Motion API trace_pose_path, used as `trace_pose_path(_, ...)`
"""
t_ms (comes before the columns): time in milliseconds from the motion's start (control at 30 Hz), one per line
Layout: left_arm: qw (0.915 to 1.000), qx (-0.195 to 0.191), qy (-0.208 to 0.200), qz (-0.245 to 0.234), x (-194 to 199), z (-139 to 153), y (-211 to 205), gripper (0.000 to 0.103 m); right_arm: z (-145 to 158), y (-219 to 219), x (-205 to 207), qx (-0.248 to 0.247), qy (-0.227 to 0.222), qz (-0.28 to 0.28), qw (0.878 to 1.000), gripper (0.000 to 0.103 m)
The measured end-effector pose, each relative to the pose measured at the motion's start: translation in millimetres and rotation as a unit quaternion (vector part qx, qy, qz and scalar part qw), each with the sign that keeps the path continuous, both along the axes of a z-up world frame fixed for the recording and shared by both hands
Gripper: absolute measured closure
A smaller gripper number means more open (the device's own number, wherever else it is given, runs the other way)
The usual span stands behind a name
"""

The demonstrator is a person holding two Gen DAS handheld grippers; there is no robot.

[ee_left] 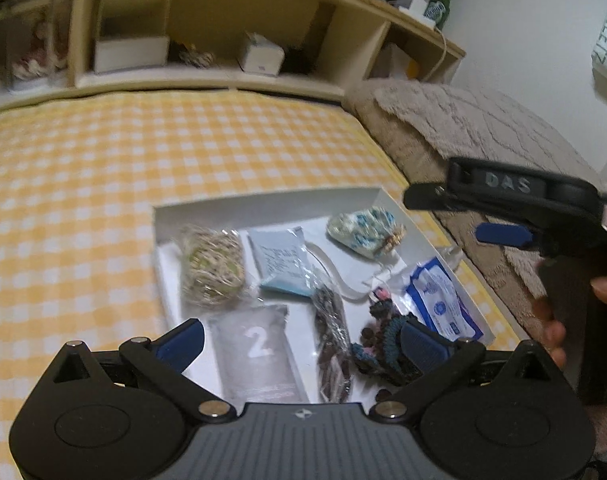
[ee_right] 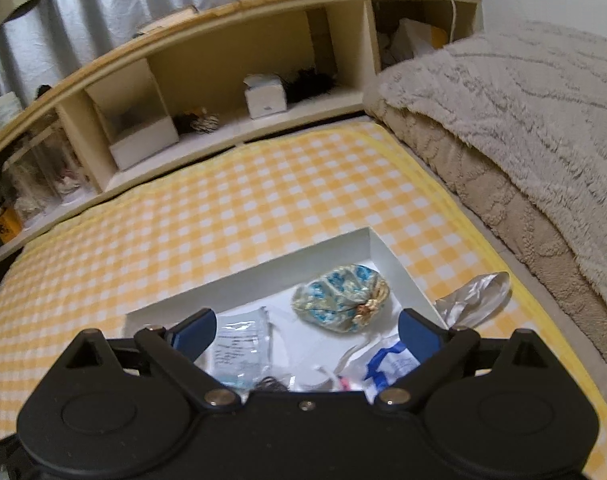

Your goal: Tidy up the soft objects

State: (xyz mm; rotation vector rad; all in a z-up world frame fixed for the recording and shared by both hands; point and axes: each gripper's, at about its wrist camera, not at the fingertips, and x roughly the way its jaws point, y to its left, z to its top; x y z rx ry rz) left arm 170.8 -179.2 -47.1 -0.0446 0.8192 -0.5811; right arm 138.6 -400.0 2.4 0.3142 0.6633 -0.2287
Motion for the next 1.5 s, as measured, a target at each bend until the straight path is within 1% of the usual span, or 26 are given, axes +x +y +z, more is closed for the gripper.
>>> trace_pose_path(100,0.9998,0.001,-0.016,0.010,-7,13,10,0.000,12,10,-12,-0.005,-0.012,0.012,1.000,0.005)
trace_pose_path(200,0.9994,-0.008,-0.029,0.016,-15,28,20,0.000,26,19,-27,-0.011,-0.028,0.022,0.999,0.002)
trace_pose_path(367,0.9982,-0.024,-0.051,0.023,-30,50,38,0.000,47,32,-53,-0.011,-0.054,0.041,0.998,0.001)
trace_pose_path(533,0.9964,-0.031,-0.073,0.028,-46,70,52,0.000,68,43,-79,-0.018,-0.083,0.056,0.995,0.000)
trace_pose_path(567,0.9960,-0.031,-0.078,0.031,-48,73,55,0.000,71,45,-84,-0.020,-0.088,0.058,0.994,0.000)
trace_pose_path(700,0.9924,-0.008,-0.112,0.050,-63,88,64,0.000,81,54,-105,-0.030,-0.111,0.067,0.991,0.000)
trace_pose_path(867,0.9895,-0.006,-0.135,0.053,-79,101,79,0.000,83,62,-127,-0.045,-0.121,0.077,0.989,0.000)
trace_pose_path(1000,0.9855,0.012,-0.155,0.068,-92,103,89,0.000,77,66,-144,-0.052,-0.120,0.075,0.988,0.000)
trace_pose_path(1133,0.9796,0.048,-0.177,0.083,-105,99,95,0.000,67,69,-158,-0.055,-0.108,0.081,0.989,0.000)
trace_pose_path(1200,0.9763,0.061,-0.189,0.086,-112,96,98,0.000,63,70,-165,-0.055,-0.105,0.079,0.990,0.000)
trace_pose_path(1267,0.9759,0.065,-0.191,0.084,-116,91,101,0.000,58,72,-171,-0.057,-0.102,0.079,0.990,0.000)
trace_pose_path(1500,0.9789,0.065,-0.179,0.073,-126,68,109,0.000,40,86,-190,-0.075,-0.091,0.079,0.990,0.000)
